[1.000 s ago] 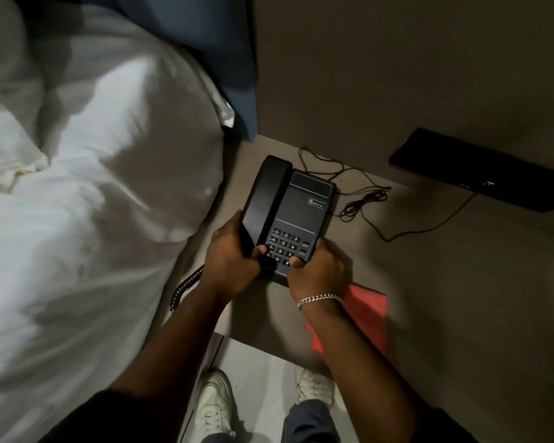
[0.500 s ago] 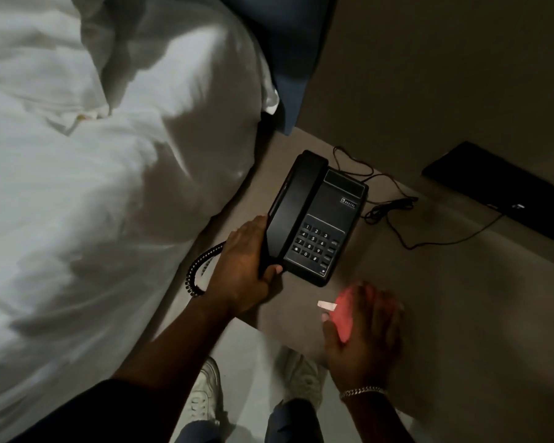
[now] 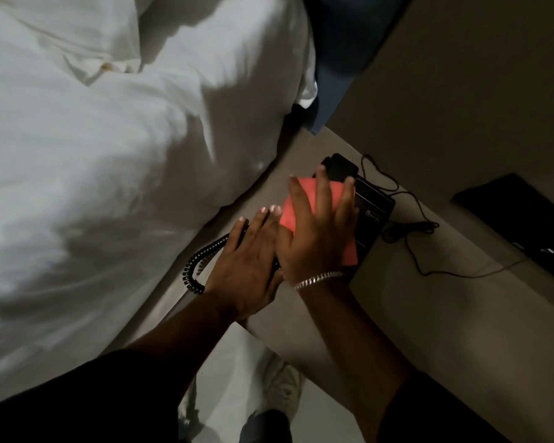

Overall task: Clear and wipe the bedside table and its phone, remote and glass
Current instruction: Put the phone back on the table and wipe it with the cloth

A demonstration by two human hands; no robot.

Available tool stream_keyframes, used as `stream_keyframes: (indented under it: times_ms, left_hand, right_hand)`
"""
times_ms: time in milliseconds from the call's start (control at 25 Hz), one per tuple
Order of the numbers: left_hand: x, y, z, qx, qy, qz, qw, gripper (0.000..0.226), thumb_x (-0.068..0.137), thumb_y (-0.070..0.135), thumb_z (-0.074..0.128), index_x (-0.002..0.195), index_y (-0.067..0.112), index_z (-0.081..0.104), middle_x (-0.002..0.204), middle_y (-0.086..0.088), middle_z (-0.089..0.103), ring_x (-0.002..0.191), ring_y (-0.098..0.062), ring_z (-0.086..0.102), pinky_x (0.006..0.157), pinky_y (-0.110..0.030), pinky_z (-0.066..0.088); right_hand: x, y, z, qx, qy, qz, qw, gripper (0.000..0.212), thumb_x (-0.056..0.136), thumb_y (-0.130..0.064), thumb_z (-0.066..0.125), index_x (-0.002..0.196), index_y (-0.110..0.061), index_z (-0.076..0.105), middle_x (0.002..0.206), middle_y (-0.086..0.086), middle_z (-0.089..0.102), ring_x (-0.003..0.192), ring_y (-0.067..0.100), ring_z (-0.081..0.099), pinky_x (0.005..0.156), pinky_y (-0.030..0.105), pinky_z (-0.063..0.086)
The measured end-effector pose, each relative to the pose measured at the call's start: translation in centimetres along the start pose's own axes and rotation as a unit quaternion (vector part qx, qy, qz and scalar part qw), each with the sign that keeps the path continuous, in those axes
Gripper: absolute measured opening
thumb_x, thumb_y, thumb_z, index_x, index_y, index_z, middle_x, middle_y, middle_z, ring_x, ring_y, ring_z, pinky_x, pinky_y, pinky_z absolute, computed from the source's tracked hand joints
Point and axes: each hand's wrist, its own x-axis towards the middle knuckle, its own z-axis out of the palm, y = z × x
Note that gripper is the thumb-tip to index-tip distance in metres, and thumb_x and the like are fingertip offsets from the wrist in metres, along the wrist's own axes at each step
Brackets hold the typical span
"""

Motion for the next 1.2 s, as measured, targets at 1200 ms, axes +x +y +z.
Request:
stream_keyframes:
  times_ms: [1200]
  left_hand:
    - [0.3,0.0,0.4,0.082,-0.022,-0.019,0.996,0.095,0.092,0.071,0.027,0.153,0.002,0.002,0.165,-0.013,0.007,0.153,-0.025,0.000,0.124,-0.046,0.005]
  right_hand:
    - [5.5,8.8,-0.6,-0.017,0.016,0.093,0.995,0.064,0.089,-0.033,0.048,0.146,-0.009,0.034,0.155,0.020,0.034,0.145,0.044,0.023,0.117,0.055,0.026]
